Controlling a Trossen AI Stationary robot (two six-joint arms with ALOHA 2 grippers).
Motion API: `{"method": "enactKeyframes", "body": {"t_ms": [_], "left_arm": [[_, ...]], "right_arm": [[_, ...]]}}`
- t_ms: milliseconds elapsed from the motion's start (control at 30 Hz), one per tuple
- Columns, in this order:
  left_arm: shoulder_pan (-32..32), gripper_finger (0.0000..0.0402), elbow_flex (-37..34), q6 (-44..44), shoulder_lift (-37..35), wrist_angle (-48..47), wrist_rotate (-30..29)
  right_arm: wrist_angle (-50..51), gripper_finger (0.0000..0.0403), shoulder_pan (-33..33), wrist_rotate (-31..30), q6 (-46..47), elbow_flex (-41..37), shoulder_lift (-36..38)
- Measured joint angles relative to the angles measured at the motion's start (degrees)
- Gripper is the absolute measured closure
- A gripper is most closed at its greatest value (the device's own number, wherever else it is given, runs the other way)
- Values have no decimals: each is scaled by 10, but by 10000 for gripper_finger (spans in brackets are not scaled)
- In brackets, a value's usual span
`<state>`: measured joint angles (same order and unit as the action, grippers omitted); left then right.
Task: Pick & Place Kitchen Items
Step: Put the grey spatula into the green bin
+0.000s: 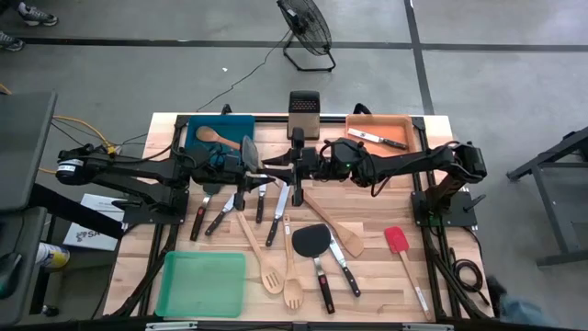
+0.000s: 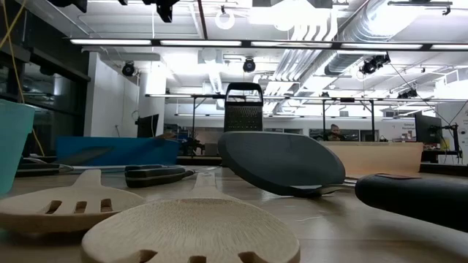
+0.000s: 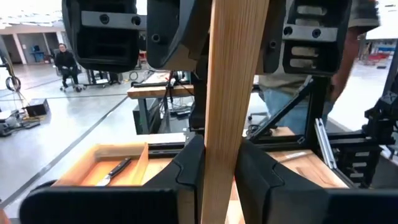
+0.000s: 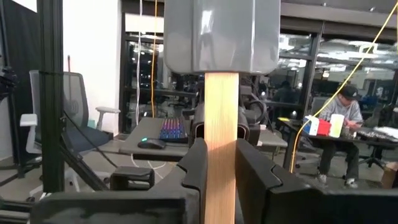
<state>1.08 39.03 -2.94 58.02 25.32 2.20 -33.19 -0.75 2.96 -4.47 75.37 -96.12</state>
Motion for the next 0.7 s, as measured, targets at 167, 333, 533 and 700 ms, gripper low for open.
{"method": "enactKeyframes", "body": {"t_ms": [167, 333, 533, 700], "left_arm": [[0, 345, 0, 2, -1, -13, 0], [0, 345, 0, 4, -14, -53, -2], [0, 345, 0, 19, -50, -141, -14], [0, 345, 0, 47, -91, -224, -18]], "right_arm": [[31, 279, 0, 0, 15, 1, 5], [62, 191, 0, 0, 18, 1, 19], [162, 154, 0, 0, 35, 1, 54], [261, 156, 0, 0, 45, 1, 99]]}}
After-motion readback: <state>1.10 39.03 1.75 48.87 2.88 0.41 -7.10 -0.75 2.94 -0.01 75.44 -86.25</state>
